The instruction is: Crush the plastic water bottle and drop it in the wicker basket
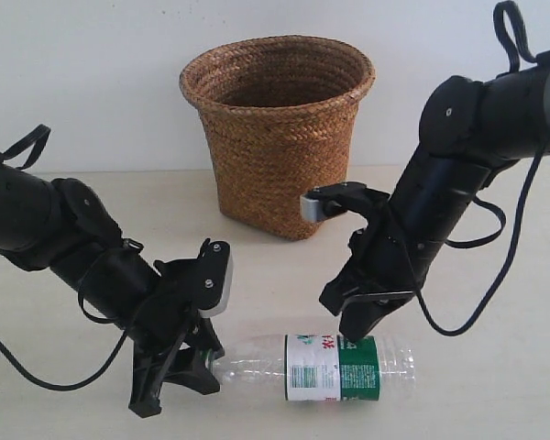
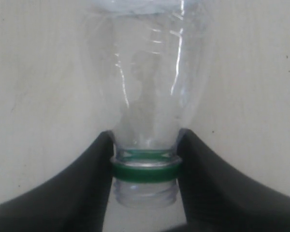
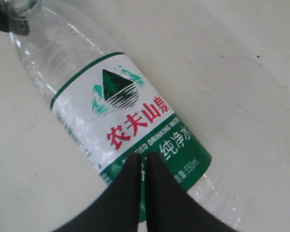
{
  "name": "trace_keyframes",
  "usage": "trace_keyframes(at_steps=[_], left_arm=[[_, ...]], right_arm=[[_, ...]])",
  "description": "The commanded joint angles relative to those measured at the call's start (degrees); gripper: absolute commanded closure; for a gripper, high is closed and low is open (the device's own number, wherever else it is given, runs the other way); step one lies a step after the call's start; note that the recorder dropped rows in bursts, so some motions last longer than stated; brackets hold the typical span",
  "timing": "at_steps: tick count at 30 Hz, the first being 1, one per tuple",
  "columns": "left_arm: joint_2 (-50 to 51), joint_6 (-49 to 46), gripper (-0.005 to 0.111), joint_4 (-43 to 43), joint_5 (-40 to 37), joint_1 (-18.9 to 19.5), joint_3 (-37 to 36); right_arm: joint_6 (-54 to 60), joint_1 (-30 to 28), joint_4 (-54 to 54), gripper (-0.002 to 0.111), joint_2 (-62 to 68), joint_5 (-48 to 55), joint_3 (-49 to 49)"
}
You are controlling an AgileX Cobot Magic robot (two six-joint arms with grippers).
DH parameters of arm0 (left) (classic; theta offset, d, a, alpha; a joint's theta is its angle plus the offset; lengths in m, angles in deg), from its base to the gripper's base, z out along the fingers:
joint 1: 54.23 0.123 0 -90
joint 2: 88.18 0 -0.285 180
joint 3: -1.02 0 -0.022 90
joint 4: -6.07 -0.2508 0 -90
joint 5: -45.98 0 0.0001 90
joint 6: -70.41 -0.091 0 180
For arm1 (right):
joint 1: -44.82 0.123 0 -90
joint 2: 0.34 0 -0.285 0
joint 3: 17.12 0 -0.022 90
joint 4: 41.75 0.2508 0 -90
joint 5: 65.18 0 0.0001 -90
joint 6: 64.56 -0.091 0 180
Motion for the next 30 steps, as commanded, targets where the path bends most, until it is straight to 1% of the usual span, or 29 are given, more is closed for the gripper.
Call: trace_keyframes(at_steps=[1, 5, 9, 13, 17, 30], left_arm=[[0.4, 0.5, 0.102, 0.2, 0.5, -0.1, 0.2], [0.4, 0.5, 0.102, 0.2, 0.5, -0.1, 0.2], [0.4, 0.5, 0.102, 0.2, 0.5, -0.1, 0.2], [0.4, 0.5, 0.102, 0.2, 0.7, -0.1, 0.2], [0.4, 0.5, 0.102, 0.2, 0.7, -0.1, 0.2], [0.4, 0.5, 0.102, 0.2, 0.7, -0.1, 0.2]], right_arm=[[0.2, 0.0, -0.2, 0.108, -0.7, 3.6, -1.6], [4.5, 0.1, -0.2, 0.108, -0.7, 3.6, -1.6], [9.0, 1.7, -1.9, 0.108, -0.7, 3.5, -1.6], [16.3, 3.5, -4.8, 0.108, -0.7, 2.1, -1.6], [23.2, 3.6, -5.7, 0.108, -0.7, 1.0, -1.6], [25.2, 3.6, -7.0, 0.108, 0.3, 1.4, -1.6]])
